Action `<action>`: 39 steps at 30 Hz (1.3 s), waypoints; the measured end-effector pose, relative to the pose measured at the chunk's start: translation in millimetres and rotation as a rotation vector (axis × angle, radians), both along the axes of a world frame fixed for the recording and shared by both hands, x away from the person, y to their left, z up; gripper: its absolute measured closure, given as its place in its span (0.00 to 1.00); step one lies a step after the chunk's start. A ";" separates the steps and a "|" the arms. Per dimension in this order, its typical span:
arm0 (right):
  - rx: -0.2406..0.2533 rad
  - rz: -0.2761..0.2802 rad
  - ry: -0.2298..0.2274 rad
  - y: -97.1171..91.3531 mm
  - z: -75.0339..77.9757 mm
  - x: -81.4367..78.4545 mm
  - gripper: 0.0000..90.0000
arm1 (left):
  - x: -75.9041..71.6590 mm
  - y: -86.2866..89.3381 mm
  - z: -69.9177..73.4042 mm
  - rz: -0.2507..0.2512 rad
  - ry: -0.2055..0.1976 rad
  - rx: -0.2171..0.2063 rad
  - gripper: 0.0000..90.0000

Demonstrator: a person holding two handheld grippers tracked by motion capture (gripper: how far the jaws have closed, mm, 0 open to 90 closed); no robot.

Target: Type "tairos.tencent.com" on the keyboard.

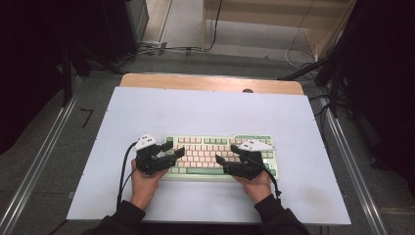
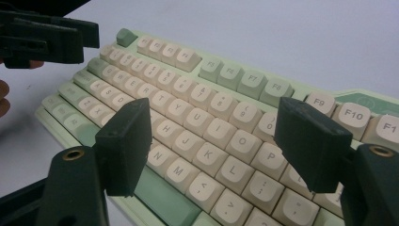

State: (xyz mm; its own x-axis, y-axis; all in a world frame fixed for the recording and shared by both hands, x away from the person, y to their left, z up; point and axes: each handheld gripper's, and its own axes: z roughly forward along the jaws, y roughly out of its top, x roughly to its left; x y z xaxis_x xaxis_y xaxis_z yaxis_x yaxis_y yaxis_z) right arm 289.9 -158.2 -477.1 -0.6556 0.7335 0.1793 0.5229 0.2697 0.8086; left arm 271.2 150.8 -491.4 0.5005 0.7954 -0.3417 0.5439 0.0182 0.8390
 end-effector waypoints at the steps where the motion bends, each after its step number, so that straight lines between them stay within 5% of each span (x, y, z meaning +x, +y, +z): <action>1: 0.000 -0.001 -0.003 -0.5 0.5 0.0 0.29 | -0.3 -0.3 0.1 -0.005 -0.003 0.005 0.48; 7: 0.001 -0.005 -0.005 -3.1 1.6 0.2 0.29 | -1.4 -5.4 -1.0 -0.041 -0.001 0.003 0.60; 13: 0.009 -0.011 -0.013 -6.0 3.9 0.2 0.30 | -2.7 -18.0 -1.3 -0.133 0.021 0.036 0.99; 18: 0.008 -0.011 -0.018 -7.3 5.6 -0.1 0.30 | -3.4 -34.4 -5.2 -0.205 0.046 0.109 1.00; 23: 0.006 -0.012 -0.020 -7.6 5.7 -0.5 0.30 | -4.1 -43.0 -8.5 -0.219 0.057 0.152 1.00; 37: 0.003 -0.007 -0.022 -7.1 6.0 -1.5 0.31 | -3.2 -43.9 -9.2 -0.215 0.076 0.160 1.00; 39: 0.005 -0.006 -0.026 -6.8 6.4 -1.8 0.32 | -4.1 -41.9 -6.7 -0.210 0.061 0.135 1.00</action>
